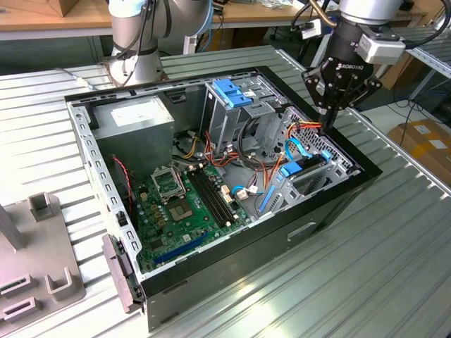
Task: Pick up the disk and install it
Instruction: 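Insert the second disk wire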
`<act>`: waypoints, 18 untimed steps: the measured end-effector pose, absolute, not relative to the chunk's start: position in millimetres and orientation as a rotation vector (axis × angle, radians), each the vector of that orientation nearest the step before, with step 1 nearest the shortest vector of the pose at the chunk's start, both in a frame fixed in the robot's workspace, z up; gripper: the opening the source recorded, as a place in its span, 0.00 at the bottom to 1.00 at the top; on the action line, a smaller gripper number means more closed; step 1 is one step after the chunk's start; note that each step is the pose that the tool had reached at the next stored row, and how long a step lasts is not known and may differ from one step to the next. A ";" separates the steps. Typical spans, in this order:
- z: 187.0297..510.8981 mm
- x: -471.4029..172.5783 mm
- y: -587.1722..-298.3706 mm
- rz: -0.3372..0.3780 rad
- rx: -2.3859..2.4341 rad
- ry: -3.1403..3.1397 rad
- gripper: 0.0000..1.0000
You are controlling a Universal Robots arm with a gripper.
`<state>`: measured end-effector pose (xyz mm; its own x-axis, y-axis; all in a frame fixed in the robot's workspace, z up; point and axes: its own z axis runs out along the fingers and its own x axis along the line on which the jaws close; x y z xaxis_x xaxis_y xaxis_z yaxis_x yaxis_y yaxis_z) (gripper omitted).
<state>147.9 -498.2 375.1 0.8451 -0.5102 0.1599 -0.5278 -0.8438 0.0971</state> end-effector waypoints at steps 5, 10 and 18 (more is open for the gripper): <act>374.9 147.9 -498.2 0.180 2.828 -0.975 0.16; 374.7 147.9 -498.2 0.167 2.762 -1.133 0.16; 374.4 147.9 -498.2 0.145 2.636 -1.384 0.16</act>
